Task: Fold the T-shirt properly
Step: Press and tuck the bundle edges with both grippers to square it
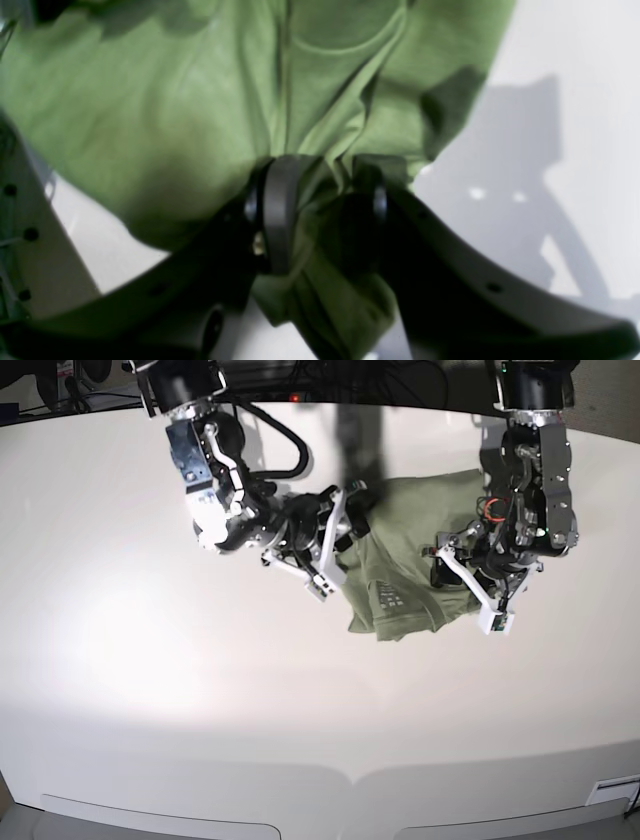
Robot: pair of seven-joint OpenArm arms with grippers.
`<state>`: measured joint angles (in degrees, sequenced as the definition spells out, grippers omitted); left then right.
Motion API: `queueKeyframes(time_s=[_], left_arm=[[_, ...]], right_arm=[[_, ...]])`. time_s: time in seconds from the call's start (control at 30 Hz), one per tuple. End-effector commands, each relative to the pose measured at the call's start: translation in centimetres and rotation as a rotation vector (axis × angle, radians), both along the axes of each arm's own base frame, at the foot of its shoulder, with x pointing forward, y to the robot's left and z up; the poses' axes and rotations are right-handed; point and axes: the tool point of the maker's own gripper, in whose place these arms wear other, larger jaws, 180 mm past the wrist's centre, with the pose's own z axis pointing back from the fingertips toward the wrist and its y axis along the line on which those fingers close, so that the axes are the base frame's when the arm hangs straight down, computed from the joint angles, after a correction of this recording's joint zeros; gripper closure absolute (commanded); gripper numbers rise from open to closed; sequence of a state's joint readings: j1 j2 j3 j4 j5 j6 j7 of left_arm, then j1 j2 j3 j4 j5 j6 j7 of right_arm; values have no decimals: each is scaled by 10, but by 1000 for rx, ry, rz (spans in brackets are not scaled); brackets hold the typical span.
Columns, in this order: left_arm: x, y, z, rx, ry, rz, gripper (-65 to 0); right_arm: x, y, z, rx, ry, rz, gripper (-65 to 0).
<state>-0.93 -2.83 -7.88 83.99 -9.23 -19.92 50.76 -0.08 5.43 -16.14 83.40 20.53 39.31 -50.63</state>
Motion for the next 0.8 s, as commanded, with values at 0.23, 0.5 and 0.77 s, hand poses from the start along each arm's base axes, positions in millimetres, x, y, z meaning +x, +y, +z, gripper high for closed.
queueKeyframes(time_s=[0.23, 0.5, 0.77], left_arm=[[2, 7, 0, 28, 1, 9, -382], [5, 4, 4, 24, -16, -17, -382], [36, -10, 33, -77, -83, -12, -382]], right_arm=[[-10, 5, 5, 42, 42, -11, -197], [0, 9, 22, 55, -19, -3, -197], [25, 10, 58, 52, -164, 6, -197]])
